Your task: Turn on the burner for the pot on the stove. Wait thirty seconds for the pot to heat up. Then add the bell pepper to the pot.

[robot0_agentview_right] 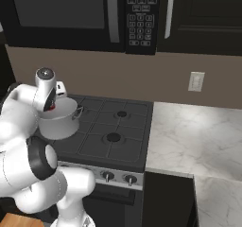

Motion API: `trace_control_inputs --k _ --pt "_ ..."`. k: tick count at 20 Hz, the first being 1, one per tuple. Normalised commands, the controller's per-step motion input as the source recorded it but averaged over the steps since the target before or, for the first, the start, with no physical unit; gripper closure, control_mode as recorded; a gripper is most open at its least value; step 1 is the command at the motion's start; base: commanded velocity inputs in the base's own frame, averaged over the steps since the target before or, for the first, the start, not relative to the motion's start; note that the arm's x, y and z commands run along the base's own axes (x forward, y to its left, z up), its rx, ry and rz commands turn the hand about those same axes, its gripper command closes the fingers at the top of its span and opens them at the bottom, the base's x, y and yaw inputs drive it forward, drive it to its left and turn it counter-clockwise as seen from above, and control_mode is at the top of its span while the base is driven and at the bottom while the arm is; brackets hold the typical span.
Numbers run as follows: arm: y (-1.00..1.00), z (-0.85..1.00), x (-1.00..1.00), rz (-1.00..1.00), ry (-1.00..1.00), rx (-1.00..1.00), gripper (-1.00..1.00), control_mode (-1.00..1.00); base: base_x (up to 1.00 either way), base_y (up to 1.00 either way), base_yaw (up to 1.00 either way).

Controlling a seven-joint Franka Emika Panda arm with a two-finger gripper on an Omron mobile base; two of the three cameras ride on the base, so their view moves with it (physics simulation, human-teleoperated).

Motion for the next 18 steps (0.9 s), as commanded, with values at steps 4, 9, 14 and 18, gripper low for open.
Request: trace_control_inputs --k 4,9,14,18 --pt "0.00 -0.20 0.17 -0.02 0.09 0.00 1.00 -1.00 0.00 0.00 0.00" --pt "0.04 -0.23 0.14 -0.03 0.10 0.00 1.00 -1.00 0.00 0.00 0.00" --pt "0.18 -0.23 0.14 -0.07 0.09 0.00 1.00 -1.00 0.00 0.00 0.00" --pt "0.18 -0.22 0.18 -0.09 0.08 0.00 1.00 -1.00 0.00 0.00 0.00"
